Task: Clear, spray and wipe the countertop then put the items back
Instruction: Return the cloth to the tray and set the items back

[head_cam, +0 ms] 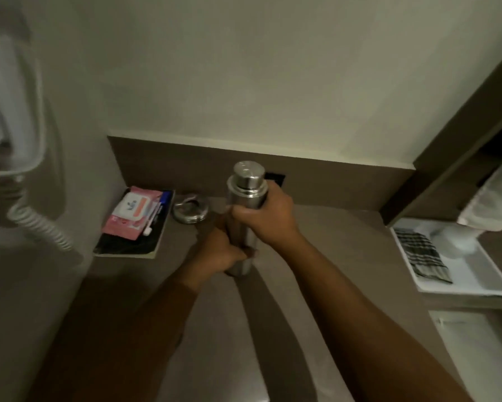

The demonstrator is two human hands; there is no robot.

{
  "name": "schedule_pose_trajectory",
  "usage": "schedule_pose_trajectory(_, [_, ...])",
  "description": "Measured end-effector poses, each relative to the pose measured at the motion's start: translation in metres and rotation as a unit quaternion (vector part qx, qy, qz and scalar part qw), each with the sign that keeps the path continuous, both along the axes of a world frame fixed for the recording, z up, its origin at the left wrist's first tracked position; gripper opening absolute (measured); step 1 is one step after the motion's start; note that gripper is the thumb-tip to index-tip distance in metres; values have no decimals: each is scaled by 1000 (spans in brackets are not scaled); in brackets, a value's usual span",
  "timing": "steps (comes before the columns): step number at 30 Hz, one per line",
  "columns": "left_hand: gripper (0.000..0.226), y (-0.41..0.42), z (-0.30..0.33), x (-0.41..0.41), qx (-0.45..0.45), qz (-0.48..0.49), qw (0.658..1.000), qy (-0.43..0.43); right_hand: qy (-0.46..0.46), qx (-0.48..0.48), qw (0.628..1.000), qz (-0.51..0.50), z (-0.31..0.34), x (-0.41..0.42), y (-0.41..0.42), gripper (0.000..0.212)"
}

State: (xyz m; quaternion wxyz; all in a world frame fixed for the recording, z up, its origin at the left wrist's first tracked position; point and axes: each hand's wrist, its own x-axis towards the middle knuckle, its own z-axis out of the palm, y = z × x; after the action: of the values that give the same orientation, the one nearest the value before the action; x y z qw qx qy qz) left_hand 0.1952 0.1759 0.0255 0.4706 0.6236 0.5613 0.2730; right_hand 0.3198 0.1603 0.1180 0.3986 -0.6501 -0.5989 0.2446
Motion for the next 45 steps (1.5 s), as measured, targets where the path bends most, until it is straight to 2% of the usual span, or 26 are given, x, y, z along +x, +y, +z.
schedule_pose_trajectory(3, [72, -7, 12, 80, -7, -36, 998, -59, -2, 9, 998, -64, 11, 75, -16, 61])
schedule_pose_trajectory(6, [73, -7, 22, 158, -13, -78, 992, -98, -30, 24, 992, -117, 20, 142, -29, 61])
schedule_pose_trajectory(11, [86, -7, 18, 251, -58, -142, 984, -86, -19, 24, 982, -185, 10, 234, -47, 67])
schedule_pose_trajectory(15, [92, -7, 6, 283, -75, -154, 982, -81, -8, 19, 979, -203, -8, 267, -55, 71])
schedule_pose_trajectory(21, [94, -14, -8, 286, -98, -156, 980, -80, 9, 6, 981, -192, -22, 274, -64, 77])
schedule_pose_trajectory(24, [94, -15, -9, 283, -89, -168, 981, -45, 15, 6, 981, -194, -25, 265, -70, 78])
schedule_pose_trajectory(27, [94, -14, -8, 267, -96, -193, 977, 6, 51, 26, 978, -203, -24, 252, -80, 80])
schedule_pose_trajectory(29, [96, -7, -16, 242, -77, -195, 978, 11, 82, 44, 964, -249, -29, 234, -91, 70])
schedule_pose_trajectory(32, [86, 12, -28, 174, -79, -123, 989, 21, 183, 67, 906, -375, -46, 185, -108, 44])
schedule_pose_trajectory(34, [71, 25, -33, 113, -68, -39, 996, 36, 230, 59, 888, -394, -60, 144, -102, 26])
schedule_pose_trajectory(36, [51, 37, -33, 51, -30, 63, 996, 60, 240, 20, 900, -363, -73, 104, -80, 21])
schedule_pose_trajectory(39, [30, 57, -25, -26, 10, 161, 982, 97, 200, -86, 944, -246, -75, 42, -22, 29])
schedule_pose_trajectory(42, [30, 78, -20, -74, 11, 209, 966, 152, 97, -181, 973, -105, -80, -13, 43, 48])
schedule_pose_trajectory(45, [32, 96, -28, -96, -16, 192, 968, 163, 1, -232, 972, -29, -96, -55, 98, 59])
